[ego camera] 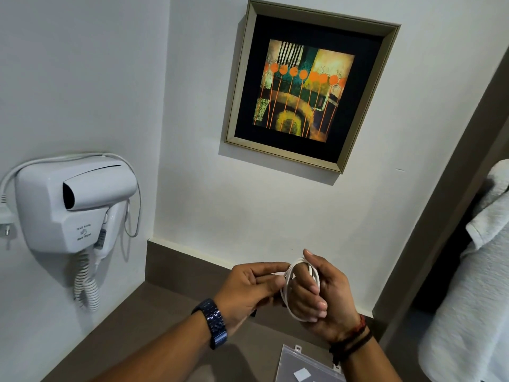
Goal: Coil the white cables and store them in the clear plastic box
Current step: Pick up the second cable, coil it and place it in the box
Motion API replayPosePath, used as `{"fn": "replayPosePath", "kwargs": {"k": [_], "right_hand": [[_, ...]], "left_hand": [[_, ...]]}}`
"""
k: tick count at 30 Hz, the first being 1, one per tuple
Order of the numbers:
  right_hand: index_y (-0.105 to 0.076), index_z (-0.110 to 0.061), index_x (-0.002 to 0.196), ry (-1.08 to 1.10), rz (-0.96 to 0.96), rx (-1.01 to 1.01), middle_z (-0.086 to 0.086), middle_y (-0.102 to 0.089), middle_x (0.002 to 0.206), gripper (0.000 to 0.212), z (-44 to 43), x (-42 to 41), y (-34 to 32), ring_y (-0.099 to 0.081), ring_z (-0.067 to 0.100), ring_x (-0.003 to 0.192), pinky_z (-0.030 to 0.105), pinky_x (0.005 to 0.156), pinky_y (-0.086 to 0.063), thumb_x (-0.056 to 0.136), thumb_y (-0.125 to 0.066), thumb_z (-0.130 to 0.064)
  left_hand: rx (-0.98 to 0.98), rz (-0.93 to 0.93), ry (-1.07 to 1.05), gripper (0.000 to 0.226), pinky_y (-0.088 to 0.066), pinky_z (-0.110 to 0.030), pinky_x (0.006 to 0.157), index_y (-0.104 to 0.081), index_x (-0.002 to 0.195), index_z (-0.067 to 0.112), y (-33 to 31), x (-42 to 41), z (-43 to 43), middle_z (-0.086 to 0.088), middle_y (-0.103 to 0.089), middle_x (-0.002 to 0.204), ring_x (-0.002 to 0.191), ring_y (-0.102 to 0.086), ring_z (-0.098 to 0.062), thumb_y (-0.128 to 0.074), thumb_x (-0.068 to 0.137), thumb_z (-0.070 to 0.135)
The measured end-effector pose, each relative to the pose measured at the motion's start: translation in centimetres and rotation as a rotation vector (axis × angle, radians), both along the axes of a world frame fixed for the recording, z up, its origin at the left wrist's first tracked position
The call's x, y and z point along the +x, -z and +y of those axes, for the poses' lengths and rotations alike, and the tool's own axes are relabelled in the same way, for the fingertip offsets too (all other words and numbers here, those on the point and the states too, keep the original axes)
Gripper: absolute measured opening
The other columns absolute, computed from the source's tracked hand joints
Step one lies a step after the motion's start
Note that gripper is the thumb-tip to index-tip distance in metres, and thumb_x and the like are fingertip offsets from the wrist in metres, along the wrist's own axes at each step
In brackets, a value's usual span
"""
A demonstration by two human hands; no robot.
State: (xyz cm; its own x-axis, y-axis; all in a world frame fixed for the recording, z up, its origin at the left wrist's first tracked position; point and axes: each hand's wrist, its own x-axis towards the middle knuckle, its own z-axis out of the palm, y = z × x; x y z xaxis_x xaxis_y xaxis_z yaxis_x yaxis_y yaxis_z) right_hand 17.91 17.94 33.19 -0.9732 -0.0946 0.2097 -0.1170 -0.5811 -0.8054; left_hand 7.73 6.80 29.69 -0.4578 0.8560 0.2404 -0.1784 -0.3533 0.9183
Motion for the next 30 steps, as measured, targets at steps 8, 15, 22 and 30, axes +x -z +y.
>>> {"fn": "replayPosePath", "kwargs": {"k": [8,15,22,30], "right_hand": [[-0.04,-0.01,0.044,0.118,-0.064,-0.017,0.001,-0.019,0.03,0.051,0.7,0.4,1.3,-0.016,0.014,0.022,0.014,0.031,-0.014,0.09,-0.047,-0.03],[-0.042,-0.01,0.045,0.23,-0.14,0.035,-0.002,-0.034,0.026,0.055,2.0,0.8,2.5,-0.02,0.012,0.02,0.015,0.031,-0.017,0.095,-0.036,-0.033],[-0.045,-0.01,0.052,0.659,-0.249,0.322,-0.001,-0.029,0.029,0.066,1.9,0.6,3.3,-0.032,0.015,0.027,0.025,0.041,-0.018,0.088,-0.033,-0.064],[-0.05,-0.009,0.049,1.299,-0.276,0.49,-0.002,-0.047,0.032,0.056,1.2,0.1,4.5,-0.045,0.009,0.029,0.015,0.03,-0.034,0.091,-0.049,-0.047]], "left_hand": [[-0.028,0.077,-0.05,0.031,-0.056,-0.026,0.065,-0.051,0.098,0.016,0.8,0.2,1.1,-0.008,-0.074,0.072,0.067,-0.067,-0.017,-0.065,0.079,-0.003],[-0.077,0.211,-0.073,0.034,-0.042,-0.018,0.046,-0.046,0.095,0.017,1.5,0.5,2.1,0.005,-0.067,0.052,0.045,-0.051,-0.006,-0.062,0.076,-0.006],[-0.074,0.176,-0.136,0.04,-0.038,-0.02,0.047,-0.028,0.086,0.025,2.4,1.0,3.4,-0.007,-0.071,0.064,0.049,-0.05,-0.019,-0.056,0.083,-0.003],[-0.1,0.069,-0.16,0.037,-0.05,-0.045,0.088,-0.028,0.087,0.022,3.1,1.2,4.3,-0.017,-0.075,0.091,0.079,-0.066,-0.028,-0.053,0.086,-0.006]]}}
